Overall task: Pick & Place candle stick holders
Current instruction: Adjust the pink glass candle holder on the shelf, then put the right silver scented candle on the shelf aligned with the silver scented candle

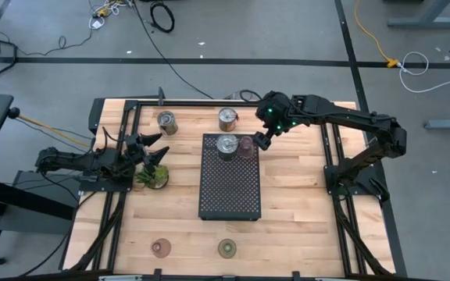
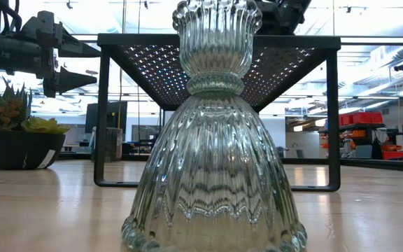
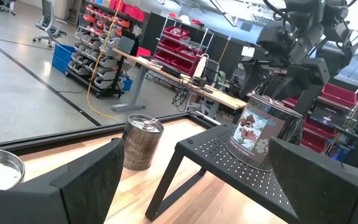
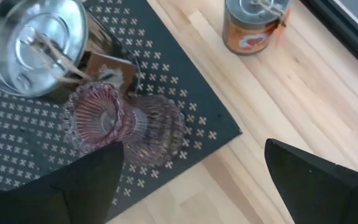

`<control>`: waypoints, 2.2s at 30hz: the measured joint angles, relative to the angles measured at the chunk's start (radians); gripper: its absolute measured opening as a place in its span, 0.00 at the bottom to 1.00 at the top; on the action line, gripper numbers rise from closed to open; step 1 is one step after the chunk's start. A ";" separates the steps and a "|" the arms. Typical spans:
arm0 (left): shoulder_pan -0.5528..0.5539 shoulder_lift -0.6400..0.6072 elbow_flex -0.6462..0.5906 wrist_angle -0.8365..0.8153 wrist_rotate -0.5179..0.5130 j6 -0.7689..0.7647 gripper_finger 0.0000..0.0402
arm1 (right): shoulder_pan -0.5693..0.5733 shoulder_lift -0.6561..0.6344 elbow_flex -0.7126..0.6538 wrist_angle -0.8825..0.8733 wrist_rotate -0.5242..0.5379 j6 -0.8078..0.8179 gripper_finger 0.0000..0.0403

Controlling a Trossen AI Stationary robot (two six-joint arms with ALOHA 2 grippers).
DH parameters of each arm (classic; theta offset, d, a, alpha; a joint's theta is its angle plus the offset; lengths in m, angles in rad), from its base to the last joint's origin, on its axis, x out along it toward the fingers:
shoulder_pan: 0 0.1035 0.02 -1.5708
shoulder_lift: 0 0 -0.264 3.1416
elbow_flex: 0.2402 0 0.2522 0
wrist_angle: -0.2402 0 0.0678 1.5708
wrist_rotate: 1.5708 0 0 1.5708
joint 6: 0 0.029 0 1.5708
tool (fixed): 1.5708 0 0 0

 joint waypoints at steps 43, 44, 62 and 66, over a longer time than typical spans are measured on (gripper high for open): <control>0.000 0.000 0.000 0.002 -0.007 -0.011 0.99 | -0.246 0.066 -0.002 0.248 -0.166 -0.016 0.96; 0.000 0.000 0.000 0.002 -0.007 -0.011 0.99 | -0.250 0.077 -0.002 0.268 -0.190 -0.016 0.96; 0.000 0.000 0.000 0.005 -0.008 -0.012 0.99 | -0.302 0.282 -0.001 0.434 -0.204 -0.007 0.96; 0.000 0.000 0.000 0.006 -0.008 -0.012 0.99 | -0.316 0.301 -0.001 0.456 -0.203 0.008 0.96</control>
